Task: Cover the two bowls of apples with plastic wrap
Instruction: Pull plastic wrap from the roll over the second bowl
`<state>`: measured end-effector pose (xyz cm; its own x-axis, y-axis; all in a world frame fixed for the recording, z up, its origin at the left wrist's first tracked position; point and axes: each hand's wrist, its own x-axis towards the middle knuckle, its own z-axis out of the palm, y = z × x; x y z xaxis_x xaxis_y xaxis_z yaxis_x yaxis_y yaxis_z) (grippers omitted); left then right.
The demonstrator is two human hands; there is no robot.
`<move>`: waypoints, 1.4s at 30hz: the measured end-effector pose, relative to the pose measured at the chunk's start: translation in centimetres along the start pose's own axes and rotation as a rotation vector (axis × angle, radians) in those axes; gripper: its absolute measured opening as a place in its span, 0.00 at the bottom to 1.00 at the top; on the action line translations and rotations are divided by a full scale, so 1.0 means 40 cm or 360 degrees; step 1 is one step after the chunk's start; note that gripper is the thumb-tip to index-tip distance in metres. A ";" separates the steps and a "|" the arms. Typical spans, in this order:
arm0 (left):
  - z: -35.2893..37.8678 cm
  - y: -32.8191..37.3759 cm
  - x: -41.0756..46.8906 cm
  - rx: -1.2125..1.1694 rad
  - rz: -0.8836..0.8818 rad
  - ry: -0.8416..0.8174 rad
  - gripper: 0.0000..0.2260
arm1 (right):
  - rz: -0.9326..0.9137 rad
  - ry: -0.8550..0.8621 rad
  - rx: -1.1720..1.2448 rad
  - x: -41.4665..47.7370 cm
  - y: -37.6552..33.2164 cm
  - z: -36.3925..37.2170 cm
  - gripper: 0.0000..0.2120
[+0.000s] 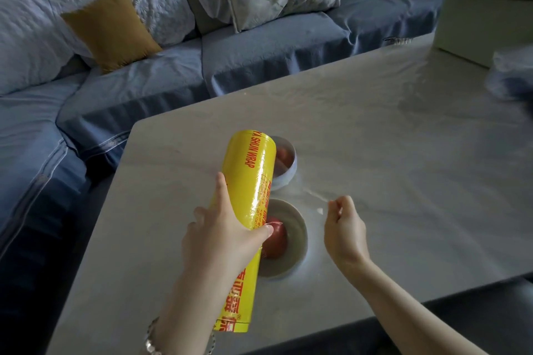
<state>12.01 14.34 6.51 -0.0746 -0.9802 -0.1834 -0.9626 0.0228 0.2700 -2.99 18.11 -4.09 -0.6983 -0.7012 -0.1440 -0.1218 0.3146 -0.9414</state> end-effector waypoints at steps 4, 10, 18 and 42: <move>-0.005 -0.008 0.003 0.0013 -0.0021 0.0007 0.52 | 0.0011 -0.0044 -0.0037 -0.003 0.008 0.019 0.12; 0.009 -0.015 0.010 0.0018 -0.0019 -0.0025 0.52 | 0.0113 -0.0062 -0.0040 -0.004 0.033 0.041 0.10; 0.021 -0.023 0.013 0.0054 -0.0038 -0.0058 0.51 | 0.0304 -0.0145 0.0034 -0.013 0.053 0.081 0.11; 0.012 -0.084 0.060 -0.0356 -0.0100 -0.0204 0.39 | -0.0173 -0.0503 -0.0391 -0.052 0.022 0.063 0.14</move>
<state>14.94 12.01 4.71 -0.0625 -0.9450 -0.3212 -0.8859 -0.0957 0.4540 0.14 18.26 -5.40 -0.4257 -0.8887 -0.1705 -0.3741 0.3444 -0.8611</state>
